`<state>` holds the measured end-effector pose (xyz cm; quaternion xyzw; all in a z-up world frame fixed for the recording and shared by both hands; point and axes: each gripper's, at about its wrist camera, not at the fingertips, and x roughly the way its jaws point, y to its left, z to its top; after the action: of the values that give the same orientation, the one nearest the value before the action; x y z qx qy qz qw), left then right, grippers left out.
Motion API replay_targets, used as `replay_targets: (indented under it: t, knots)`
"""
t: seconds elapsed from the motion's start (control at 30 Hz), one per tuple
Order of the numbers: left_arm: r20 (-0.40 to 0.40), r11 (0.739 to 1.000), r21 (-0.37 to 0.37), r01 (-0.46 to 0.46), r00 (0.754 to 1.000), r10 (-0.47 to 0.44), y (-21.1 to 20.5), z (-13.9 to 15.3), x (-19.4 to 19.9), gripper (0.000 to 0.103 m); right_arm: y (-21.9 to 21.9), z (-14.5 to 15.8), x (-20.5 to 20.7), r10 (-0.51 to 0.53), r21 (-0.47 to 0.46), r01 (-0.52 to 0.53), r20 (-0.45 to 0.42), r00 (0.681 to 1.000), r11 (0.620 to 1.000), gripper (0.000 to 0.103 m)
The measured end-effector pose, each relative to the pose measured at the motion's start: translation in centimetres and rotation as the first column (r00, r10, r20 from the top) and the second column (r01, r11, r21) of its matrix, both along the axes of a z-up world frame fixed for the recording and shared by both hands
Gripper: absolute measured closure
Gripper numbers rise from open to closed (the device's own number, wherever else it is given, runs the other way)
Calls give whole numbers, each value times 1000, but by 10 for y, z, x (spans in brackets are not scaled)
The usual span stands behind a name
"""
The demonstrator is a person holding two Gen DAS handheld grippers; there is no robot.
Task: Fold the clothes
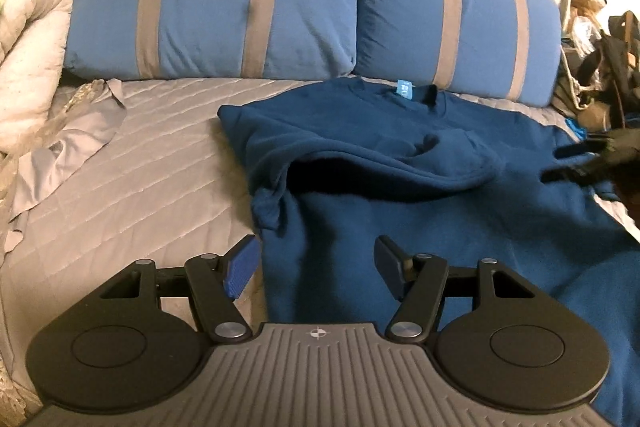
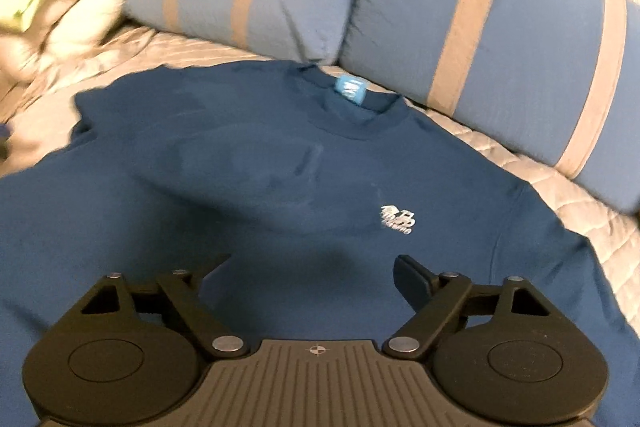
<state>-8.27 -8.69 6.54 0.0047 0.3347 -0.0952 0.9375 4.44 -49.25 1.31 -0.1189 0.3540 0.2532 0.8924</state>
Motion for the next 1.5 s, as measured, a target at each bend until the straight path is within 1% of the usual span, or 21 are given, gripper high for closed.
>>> replay_targets:
  t: [0.07,0.17,0.3,0.33,0.37,0.4,0.43,0.53,0.77,0.83,0.87,0.93,1.0,1.03,1.07,1.1,1.13,1.17,1.3,1.4,1.5]
  knots:
    - [2,1000,-14,0,1000,0,3,-2,0,40,-7,-5,21,-66,46,67,-26,997,997,31]
    - [-17,1000,-25,-11,1000,10,5,-6,2,40,-18,-15,54,-164,118,174,-89,982,978,34]
    - [-24,1000,-8,-15,1000,15,7,-7,5,40,-24,-32,85,-233,178,265,-180,956,948,37]
    - [-20,1000,-6,-14,1000,14,8,-7,7,40,-25,-35,89,-238,196,277,-199,951,941,44]
    - [-17,1000,-4,-13,1000,13,9,-6,8,40,-26,-36,91,-235,215,282,-218,947,935,58]
    - [-13,1000,-1,-14,1000,14,10,-5,11,40,-26,-38,93,-231,235,287,-237,944,929,67]
    - [-9,1000,3,-16,1000,16,11,-5,13,40,-27,-39,94,-228,254,292,-255,940,922,89]
    - [-5,999,20,-26,1000,26,14,-5,22,40,-25,-27,87,-218,240,269,-219,951,933,95]
    - [-3,995,91,-31,1000,31,19,-7,46,40,-47,8,49,-171,210,203,-159,972,956,95]
    - [0,994,107,-32,999,32,21,-8,52,40,-51,10,40,-156,171,182,-155,976,968,95]
    - [-1,993,113,-30,1000,30,21,-9,56,40,-52,10,36,-148,148,171,-154,977,974,99]
    - [-5,992,125,-21,1000,22,21,-12,63,40,-52,7,28,-138,74,148,-127,982,986,97]
    - [-17,990,138,-8,1000,10,20,-15,70,40,-51,4,21,-126,-9,126,-95,987,992,94]
    - [-23,990,143,1,1000,3,20,-17,72,40,-47,3,18,-105,-39,102,-78,991,994,86]
    - [-25,989,148,11,1000,-8,19,-19,75,40,-40,3,16,-74,-61,70,-61,995,996,75]
    - [-27,988,154,18,1000,-14,18,-21,77,40,-34,3,13,-42,-84,38,-45,998,996,69]
    - [-30,987,160,23,999,-19,17,-23,79,40,-27,3,10,-10,-106,7,-29,1000,994,59]
    - [-33,986,165,23,999,-18,17,-25,81,40,-21,2,7,23,-130,-24,-15,1000,991,52]
    - [-40,986,162,29,999,-23,15,-30,90,40,5,2,-4,156,-226,-144,37,987,964,51]
    - [-21,979,195,53,999,-49,13,-34,96,40,23,-1,-9,245,-292,-218,61,967,931,51]
    - [-2,964,259,57,998,-59,11,-40,105,40,41,-6,-10,324,-351,-279,75,943,894,50]
